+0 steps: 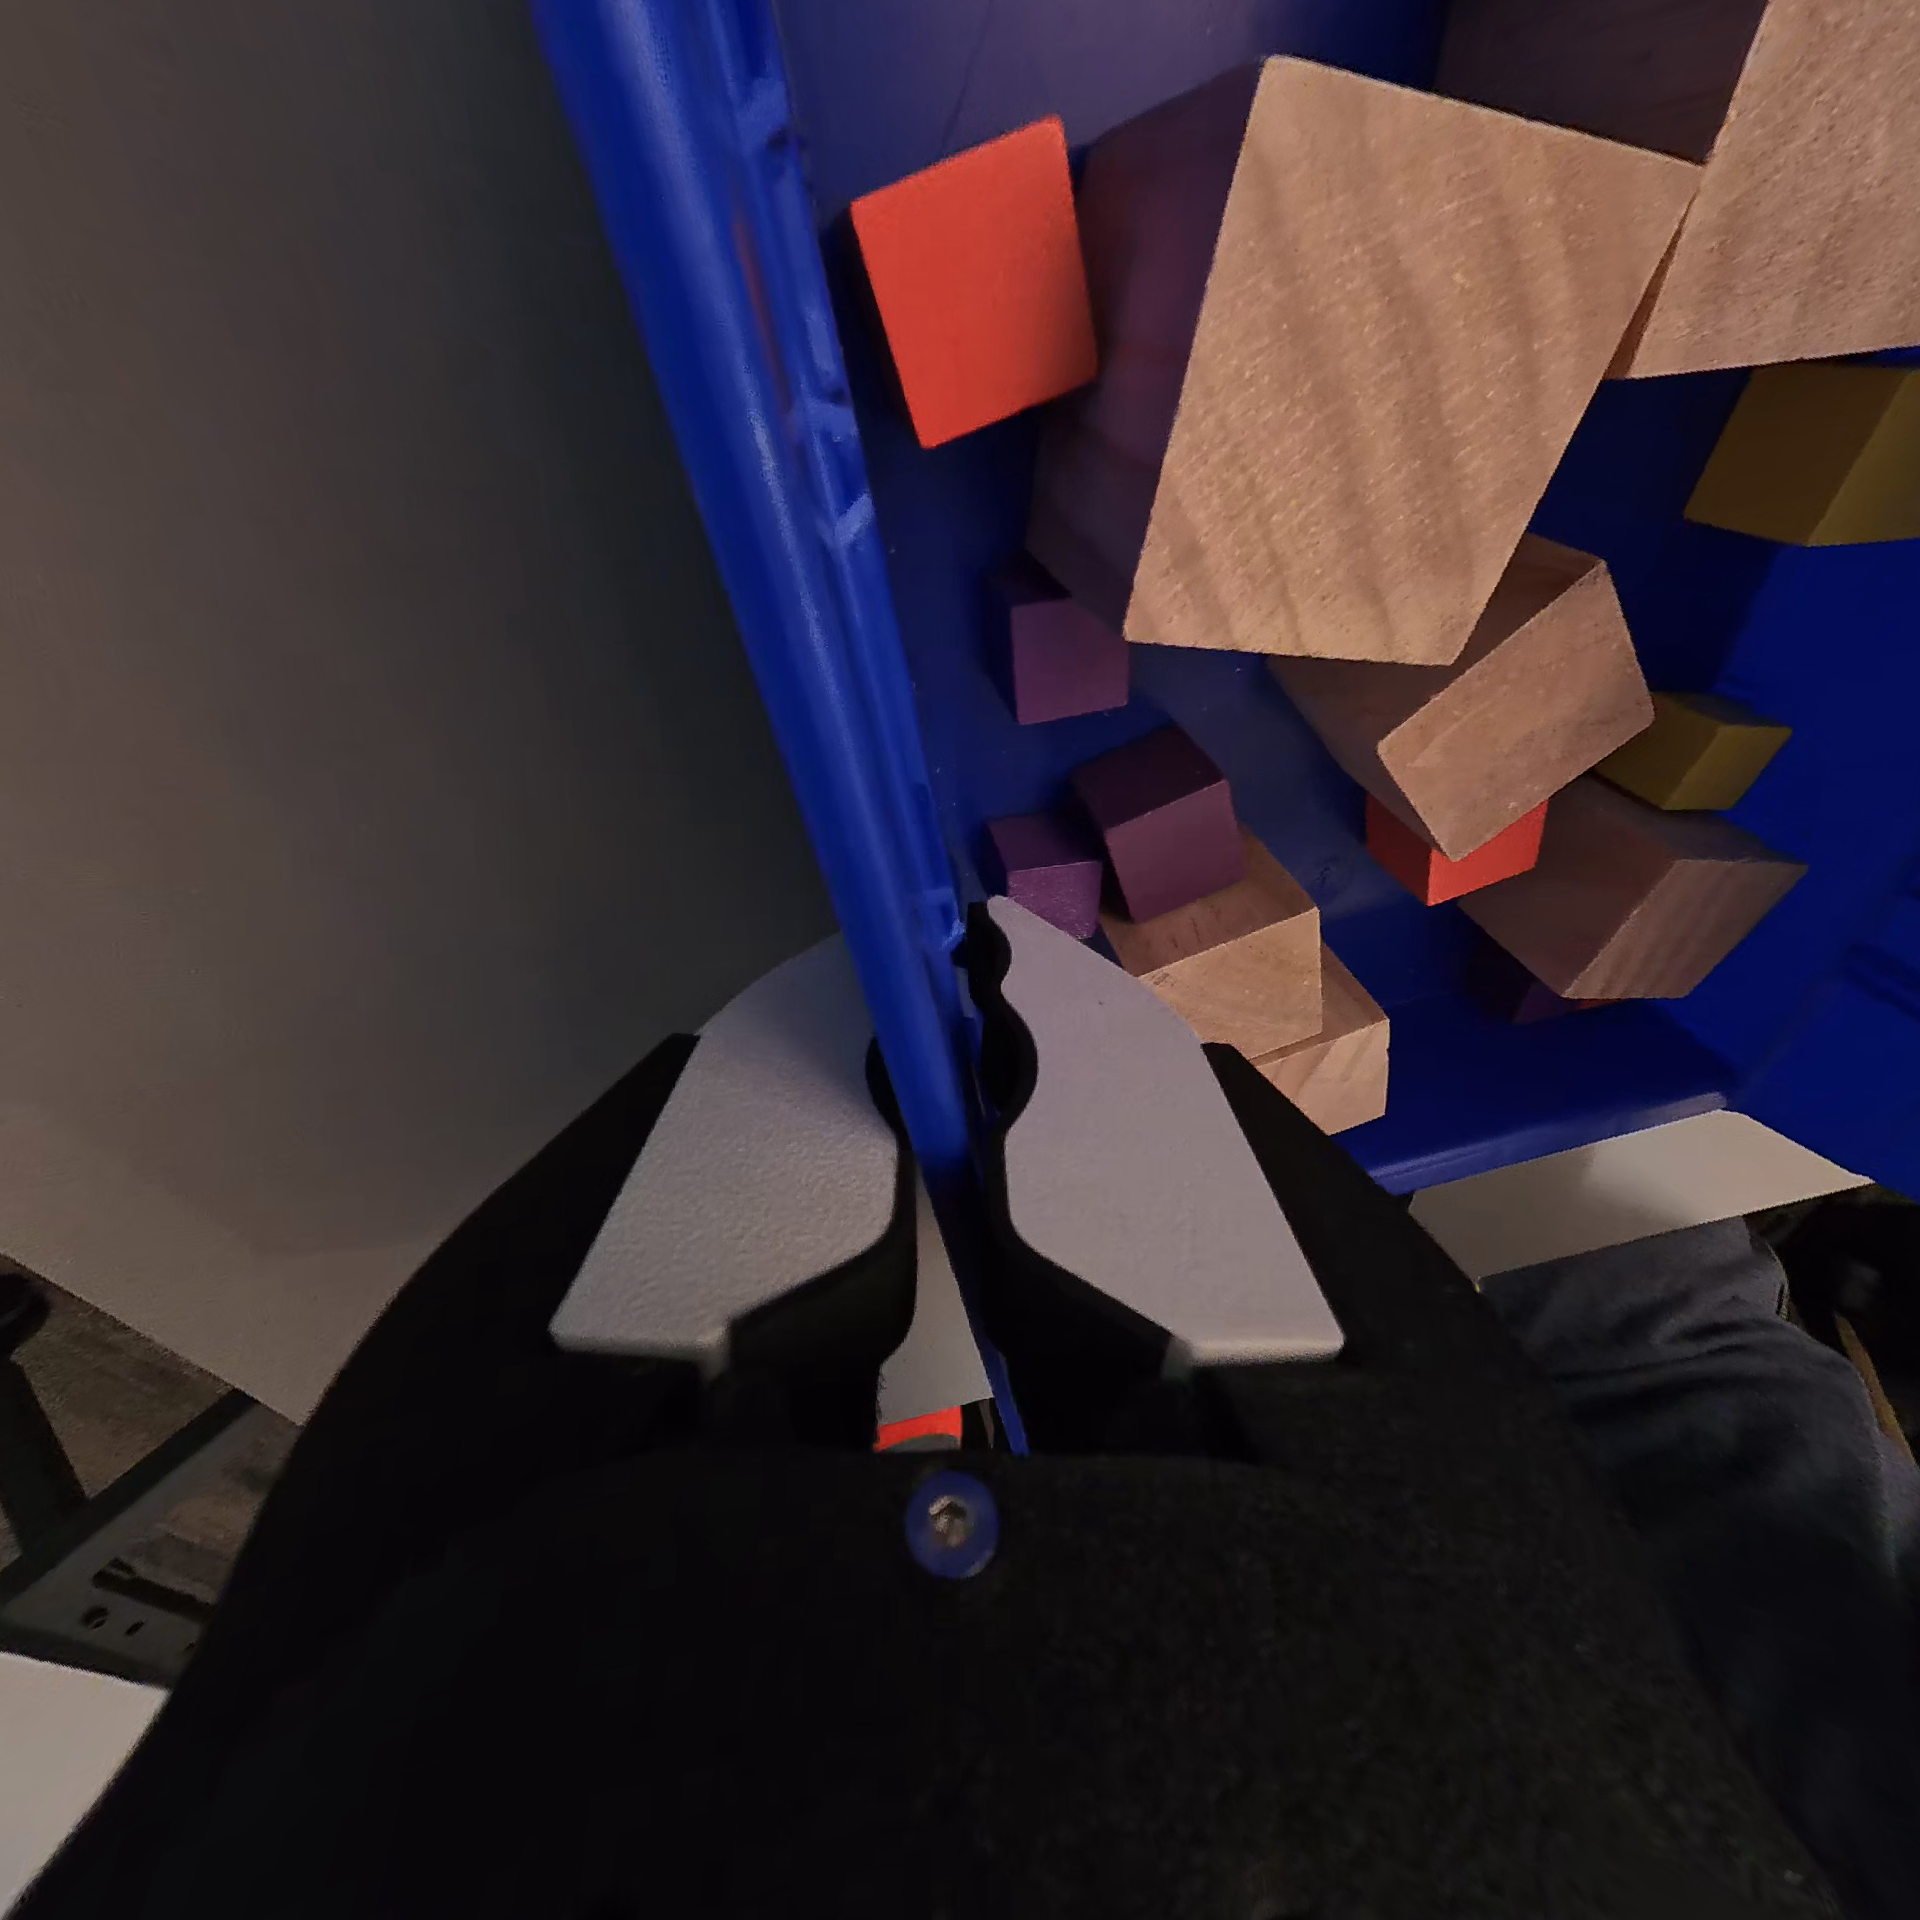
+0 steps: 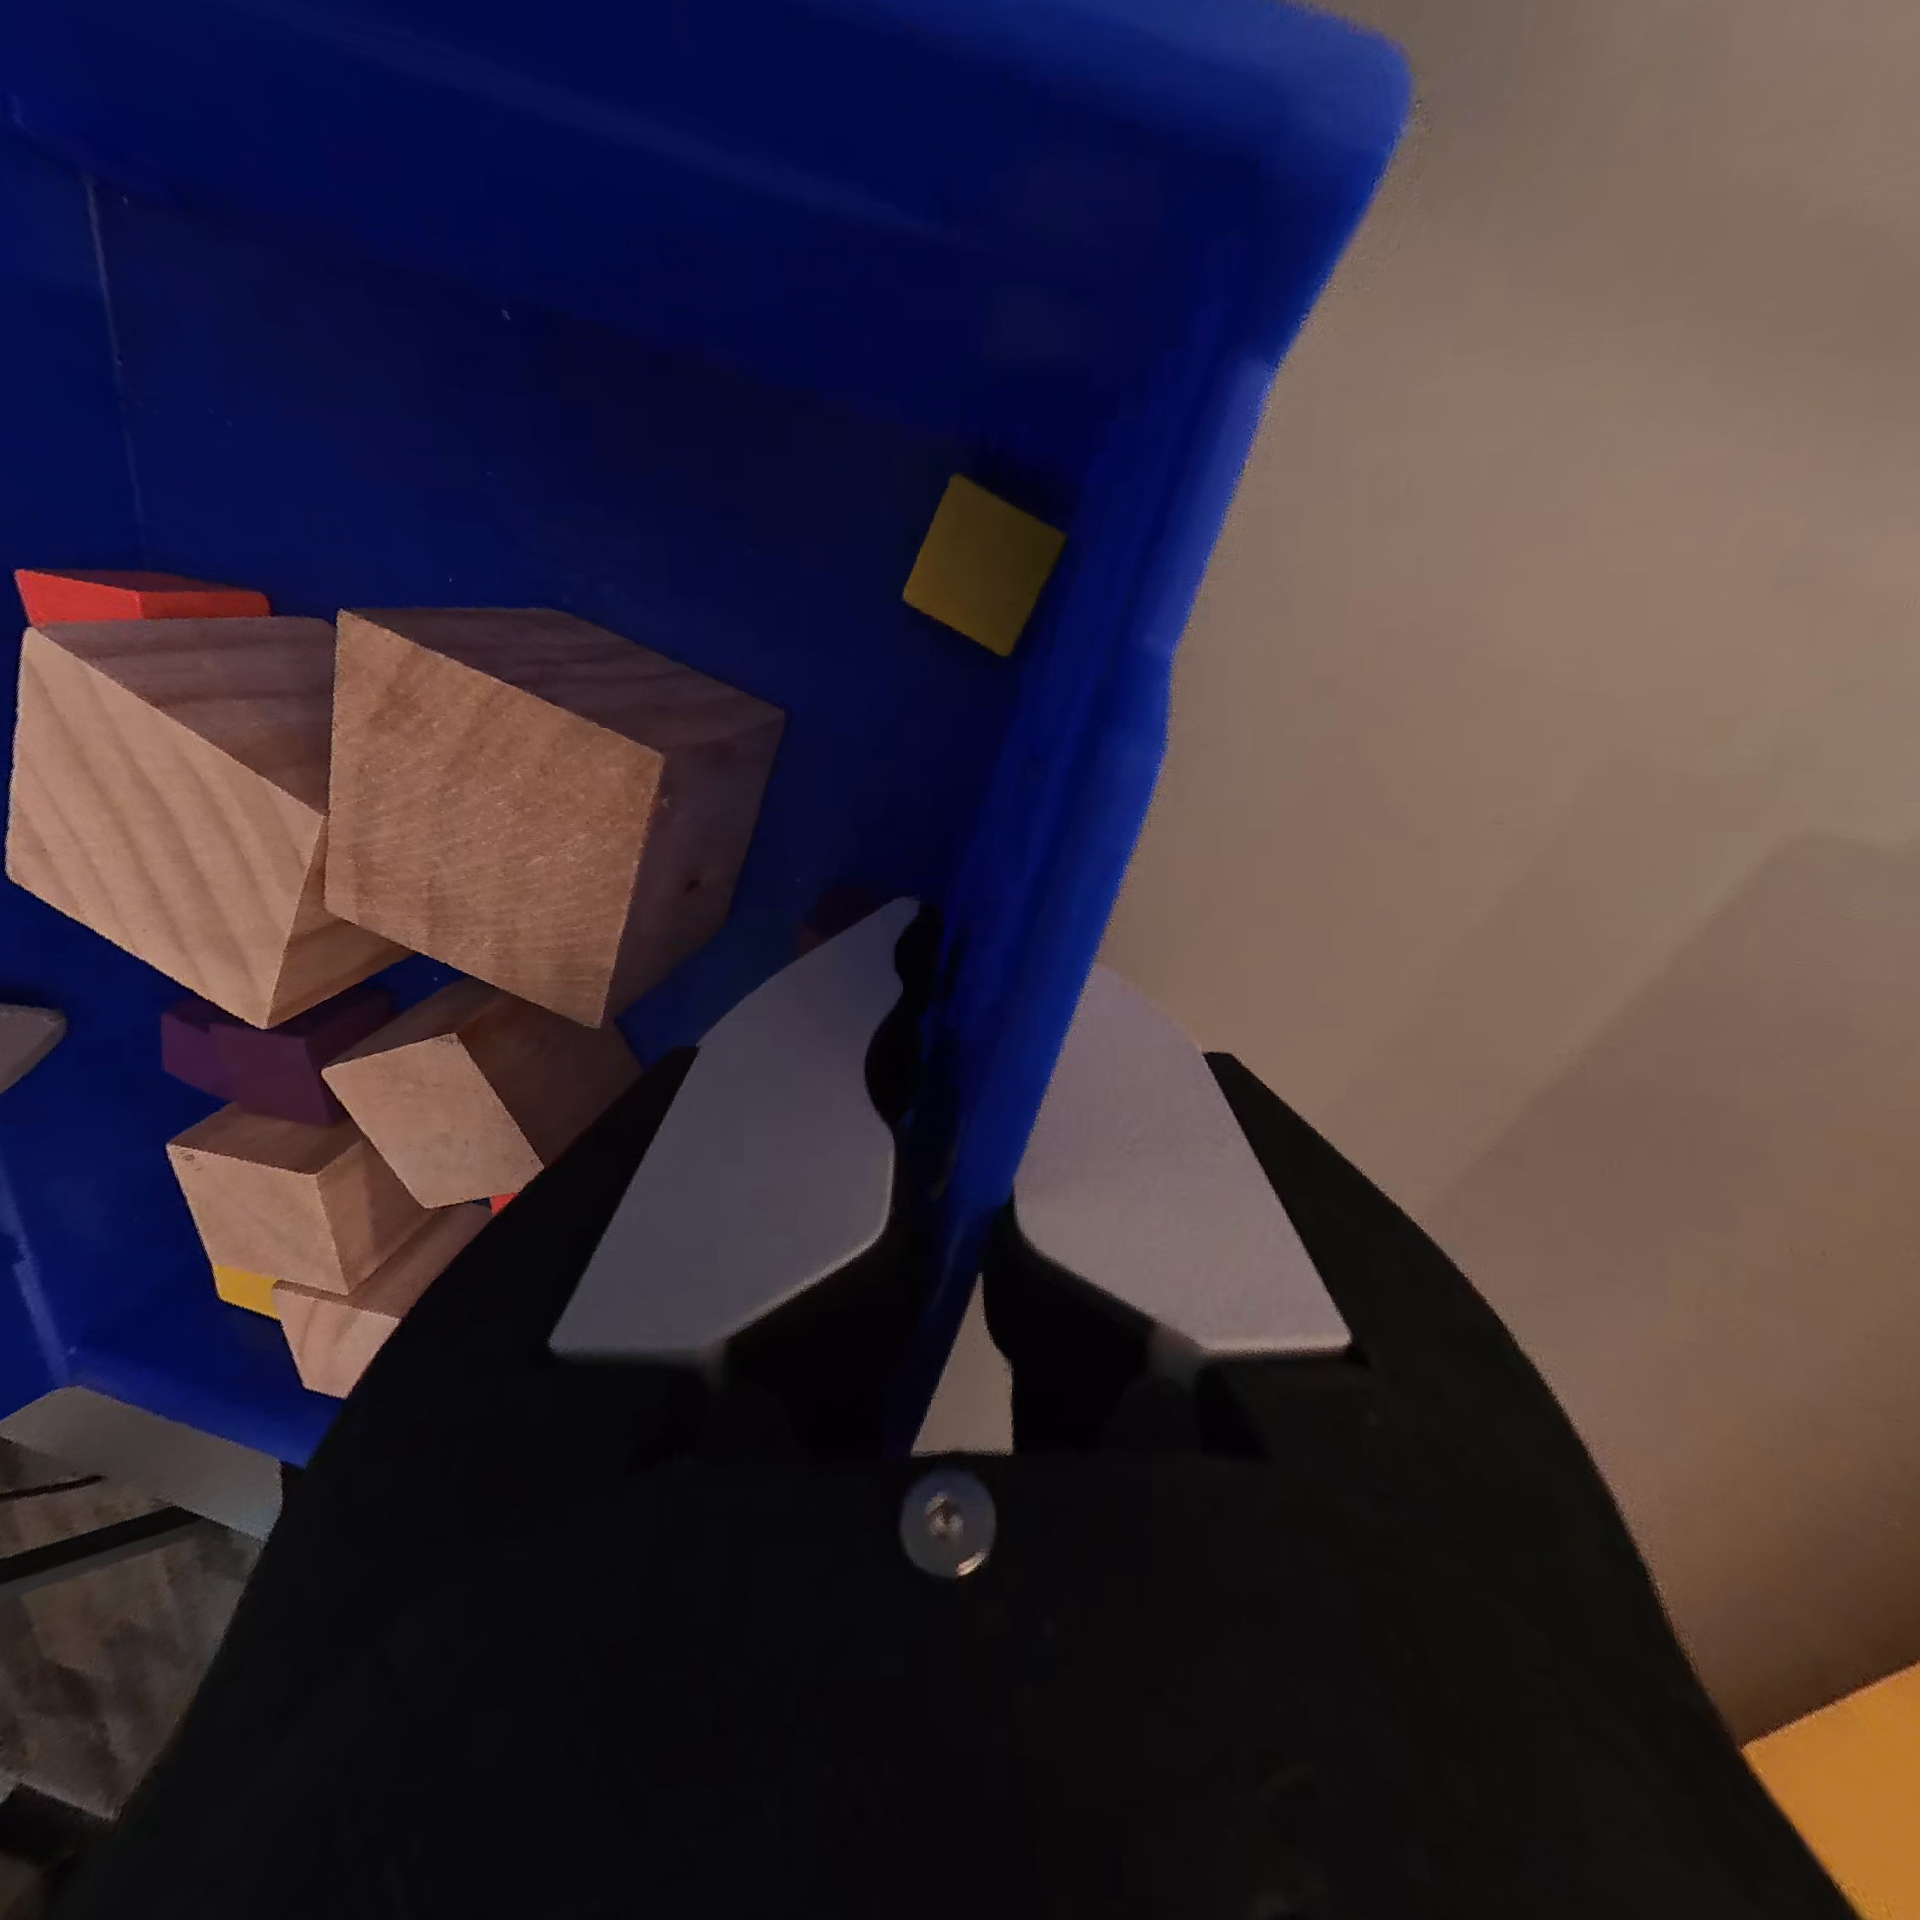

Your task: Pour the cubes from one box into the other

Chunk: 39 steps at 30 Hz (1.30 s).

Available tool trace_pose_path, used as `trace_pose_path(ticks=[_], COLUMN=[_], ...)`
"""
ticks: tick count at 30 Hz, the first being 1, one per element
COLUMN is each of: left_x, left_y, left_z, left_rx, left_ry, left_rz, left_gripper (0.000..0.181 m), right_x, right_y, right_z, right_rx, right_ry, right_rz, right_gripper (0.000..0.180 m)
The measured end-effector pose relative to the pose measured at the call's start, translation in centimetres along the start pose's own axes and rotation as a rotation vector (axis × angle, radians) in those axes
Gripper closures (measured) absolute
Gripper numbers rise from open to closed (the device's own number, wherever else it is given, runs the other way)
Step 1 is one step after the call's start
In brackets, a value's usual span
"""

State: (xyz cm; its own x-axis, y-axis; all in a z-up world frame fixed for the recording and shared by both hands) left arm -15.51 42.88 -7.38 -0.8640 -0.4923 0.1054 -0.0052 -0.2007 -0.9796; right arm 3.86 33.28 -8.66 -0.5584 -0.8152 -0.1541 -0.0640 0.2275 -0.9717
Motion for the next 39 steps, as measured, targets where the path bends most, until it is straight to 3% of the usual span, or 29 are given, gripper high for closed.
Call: trace_pose_path(ticks=[10,17,29,34,39], left_x=[-0.3,-2.3,-9.4,-12.5,-14.9], left_y=[-0.6,-4.1,-13.2,-13.2,-11.0], left_z=[2.2,7.6,26.6,35.0,41.3], left_rx=[-0.009,-0.016,-0.085,-0.165,-0.167], left_ry=[0.003,0.08,0.291,0.419,0.507], left_rz=[0.005,0.07,0.165,0.181,0.112], left_gripper=[0.175,0.174,0.174,0.174,0.174], right_x=[0.2,0.1,2.8,5.9,8.5], right_y=[-1.4,-7.0,-22.6,-25.1,-25.0], right_z=[1.5,5.9,22.2,30.4,37.2], right_rx=[0.004,0.019,0.078,0.077,0.078], right_ry=[0.002,0.02,0.199,0.296,0.365], right_rz=[0.033,0.103,0.291,0.395,0.367], right_gripper=[0.174,0.173,0.173,0.173,0.172])
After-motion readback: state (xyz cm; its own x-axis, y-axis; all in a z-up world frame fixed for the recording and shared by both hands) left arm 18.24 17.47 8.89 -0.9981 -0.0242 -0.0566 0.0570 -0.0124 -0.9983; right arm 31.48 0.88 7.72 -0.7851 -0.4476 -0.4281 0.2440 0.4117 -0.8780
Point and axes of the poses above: each gripper's, where its closed fingertips meet, y out along the fingers, x out of its underside, z = x × y across the jaws, the point moved 4 cm from there along -y, back along the fingers, and after that the axes turned 1 degree about y, right-handed, at the moved point
